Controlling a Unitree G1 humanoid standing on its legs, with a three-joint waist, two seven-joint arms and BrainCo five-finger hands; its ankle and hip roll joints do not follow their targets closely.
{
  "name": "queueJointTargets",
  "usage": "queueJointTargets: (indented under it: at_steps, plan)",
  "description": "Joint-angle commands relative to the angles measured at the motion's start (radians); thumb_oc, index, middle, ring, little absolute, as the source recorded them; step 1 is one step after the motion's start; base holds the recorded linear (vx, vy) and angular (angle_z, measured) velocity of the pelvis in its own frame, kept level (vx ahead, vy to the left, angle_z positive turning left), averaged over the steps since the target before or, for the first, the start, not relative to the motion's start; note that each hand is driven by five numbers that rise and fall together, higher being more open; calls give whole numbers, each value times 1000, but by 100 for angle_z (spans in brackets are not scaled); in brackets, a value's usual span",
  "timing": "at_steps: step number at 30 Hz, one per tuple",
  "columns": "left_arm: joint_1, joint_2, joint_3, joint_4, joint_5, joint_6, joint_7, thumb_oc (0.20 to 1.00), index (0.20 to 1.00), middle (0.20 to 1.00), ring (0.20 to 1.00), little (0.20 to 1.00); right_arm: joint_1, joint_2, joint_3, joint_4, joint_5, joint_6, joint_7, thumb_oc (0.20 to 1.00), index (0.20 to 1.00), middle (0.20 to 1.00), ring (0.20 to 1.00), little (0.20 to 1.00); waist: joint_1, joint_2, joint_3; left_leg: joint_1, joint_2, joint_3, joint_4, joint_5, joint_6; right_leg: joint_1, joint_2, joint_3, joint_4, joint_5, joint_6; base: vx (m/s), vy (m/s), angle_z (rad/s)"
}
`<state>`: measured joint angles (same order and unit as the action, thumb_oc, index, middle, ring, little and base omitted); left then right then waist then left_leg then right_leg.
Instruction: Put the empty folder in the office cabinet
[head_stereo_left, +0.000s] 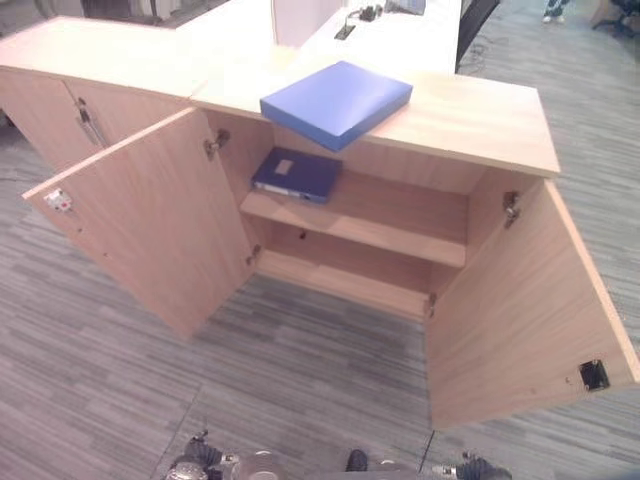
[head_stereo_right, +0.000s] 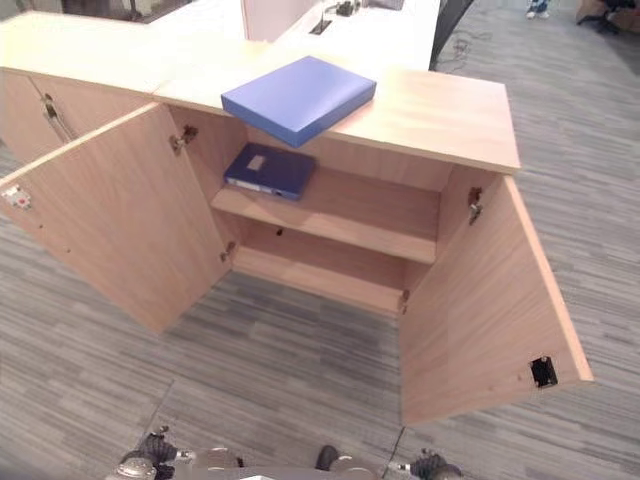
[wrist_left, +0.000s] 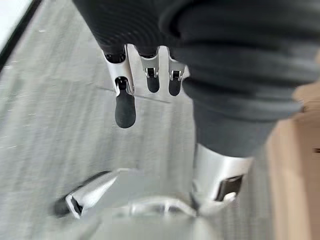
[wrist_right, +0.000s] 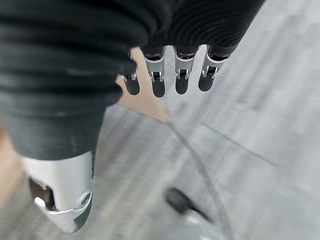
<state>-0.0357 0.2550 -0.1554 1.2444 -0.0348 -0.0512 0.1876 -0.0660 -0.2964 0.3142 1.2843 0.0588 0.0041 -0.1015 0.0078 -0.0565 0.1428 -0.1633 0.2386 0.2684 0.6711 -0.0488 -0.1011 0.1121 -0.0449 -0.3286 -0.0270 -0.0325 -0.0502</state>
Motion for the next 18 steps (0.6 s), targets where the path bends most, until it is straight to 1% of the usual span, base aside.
queueJointTargets:
  at_steps: [1,2,3,4,5,6,7,8,9,10,11,12,14,15,17,18]
  plan:
    - [-6,-40,-26,10,-31,-3,3,1000,1000,1000,1000,1000,-13,-21,6,-3,-5,-3,-9,1000,1000,1000,1000,1000,11,-24,54,17,-29,16,-153,-51,74,-11,-11,-59,3,-63,53,182,166,-51]
    - [-3,-40,-27,12,-34,-5,5,1000,1000,1000,1000,1000,-10,-22,14,-6,-9,-6,-8,1000,1000,1000,1000,1000,16,-25,53,7,-25,-5,-207,-37,66,-2,-17,-47,-5,-63,60,206,210,-40]
    - [-5,-37,-30,4,-34,-10,8,1000,1000,1000,1000,1000,-12,-20,34,-20,-24,-12,-4,1000,1000,1000,1000,1000,32,-11,52,7,-15,-77,-440,65,25,15,-18,-25,-19,-64,79,206,204,-48]
    - [-4,-38,-30,4,-34,-10,8,1000,1000,1000,1000,1000,-12,-21,34,-21,-24,-12,-4,1000,1000,1000,1000,1000,32,-13,55,18,-19,-74,-457,75,24,18,-20,-25,-20,-64,78,243,305,-51]
    - [-14,-35,-37,-15,-35,-16,14,1000,1000,1000,1000,1000,-17,-22,51,-31,-38,-18,-2,1000,1000,1000,1000,1000,45,5,58,0,2,-139,-632,188,1,31,-21,-13,-29,-61,88,97,147,-48]
    - [-14,-36,-37,-15,-35,-15,14,1000,1000,1000,1000,1000,-17,-22,51,-31,-38,-18,-2,1000,1000,1000,1000,1000,46,5,59,4,2,-138,-636,190,1,32,-22,-12,-29,-61,88,224,302,-58]
    - [-26,-40,-52,-27,-34,-21,20,1000,1000,1000,1000,1000,-13,-27,54,-32,-50,-22,0,1000,1000,1000,1000,1000,43,22,56,-2,18,-162,-726,221,-22,47,-31,-5,-37,-70,102,203,241,-42]
    - [-23,-45,-54,-25,-30,-25,15,1000,1000,1000,1000,1000,-9,-28,49,-29,-54,-22,5,1000,1000,1000,1000,1000,39,39,45,29,24,-156,-758,213,-29,54,-32,5,-39,-69,117,321,399,-41]
    - [-16,-54,-59,-22,-27,-24,15,1000,1000,1000,1000,1000,-3,-32,30,-14,-51,-21,3,1000,1000,1000,1000,1000,32,61,20,42,19,-166,-758,224,-43,63,-42,10,-53,-60,129,195,251,-25]
    - [-16,-55,-59,-22,-27,-24,15,1000,1000,1000,1000,1000,-2,-32,29,-14,-51,-21,4,1000,1000,1000,1000,1000,32,62,19,41,19,-166,-758,224,-43,62,-42,10,-53,-60,129,199,291,-33]
    - [-18,-60,-63,-19,-27,-26,9,1000,1000,1000,1000,1000,-4,-32,14,-1,-44,-17,2,1000,1000,1000,1000,1000,27,69,9,53,5,-161,-758,217,-40,67,-62,16,-59,-49,141,195,333,-32]
    - [-24,-60,-70,-12,-27,-29,0,1000,1000,1000,1000,1000,2,-25,-9,20,-31,-15,6,1000,1000,1000,1000,1000,21,73,-6,73,-22,-156,-751,198,-30,65,-98,31,-60,-33,158,252,445,-26]
    - [-31,-56,-73,-8,-23,-32,-4,1000,1000,1000,1000,1000,9,-17,-18,32,-29,-14,12,1000,1000,1000,1000,1000,17,71,-17,91,-55,-146,-752,174,-15,57,-136,40,-60,-17,179,172,329,-36]
    - [-31,-56,-73,-8,-23,-32,-4,1000,1000,1000,1000,1000,9,-17,-18,32,-29,-14,12,1000,1000,1000,1000,1000,18,70,-17,92,-56,-145,-752,173,-14,57,-137,41,-60,-17,180,92,203,-38]
    - [-38,-46,-76,-15,-18,-36,-4,1000,1000,1000,1000,1000,8,-12,-22,37,-31,-9,17,1000,1000,1000,1000,1000,17,64,-25,105,-93,-140,-755,146,7,45,-172,52,-60,3,200,99,278,-14]
    - [-46,-36,-78,-30,-16,-40,-3,1000,1000,1000,1000,1000,1,-12,-27,36,-34,-5,18,1000,1000,1000,1000,1000,16,57,-35,110,-134,-136,-758,119,31,29,-207,59,-55,23,218,126,395,-6]
